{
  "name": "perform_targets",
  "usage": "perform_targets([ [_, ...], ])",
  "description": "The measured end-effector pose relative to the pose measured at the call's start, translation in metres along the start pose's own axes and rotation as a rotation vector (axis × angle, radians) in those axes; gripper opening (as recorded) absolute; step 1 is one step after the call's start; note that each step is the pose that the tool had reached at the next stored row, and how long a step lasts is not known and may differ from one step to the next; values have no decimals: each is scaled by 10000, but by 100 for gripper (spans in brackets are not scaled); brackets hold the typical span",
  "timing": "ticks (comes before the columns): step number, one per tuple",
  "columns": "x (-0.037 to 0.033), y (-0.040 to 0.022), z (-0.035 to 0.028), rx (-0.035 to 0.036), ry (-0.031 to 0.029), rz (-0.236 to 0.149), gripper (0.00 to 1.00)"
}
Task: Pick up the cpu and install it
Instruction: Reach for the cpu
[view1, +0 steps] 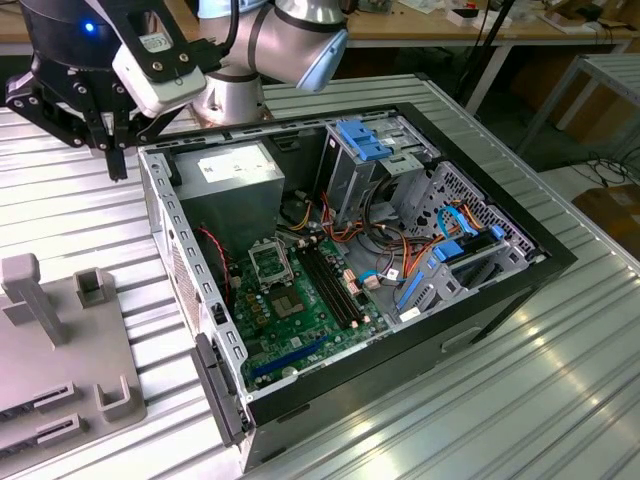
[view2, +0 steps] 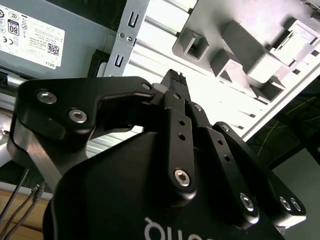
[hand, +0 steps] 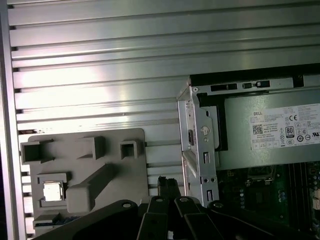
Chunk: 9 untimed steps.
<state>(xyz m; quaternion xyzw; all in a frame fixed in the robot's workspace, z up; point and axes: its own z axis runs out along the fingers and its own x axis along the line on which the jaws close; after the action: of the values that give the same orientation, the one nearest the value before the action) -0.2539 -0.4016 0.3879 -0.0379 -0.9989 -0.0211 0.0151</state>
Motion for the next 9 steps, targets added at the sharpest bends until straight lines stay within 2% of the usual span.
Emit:
perform_targets([
  [7, 64, -5, 2, 0, 1, 0, 11],
  [9, 105, -8, 3, 0, 0, 1, 11],
])
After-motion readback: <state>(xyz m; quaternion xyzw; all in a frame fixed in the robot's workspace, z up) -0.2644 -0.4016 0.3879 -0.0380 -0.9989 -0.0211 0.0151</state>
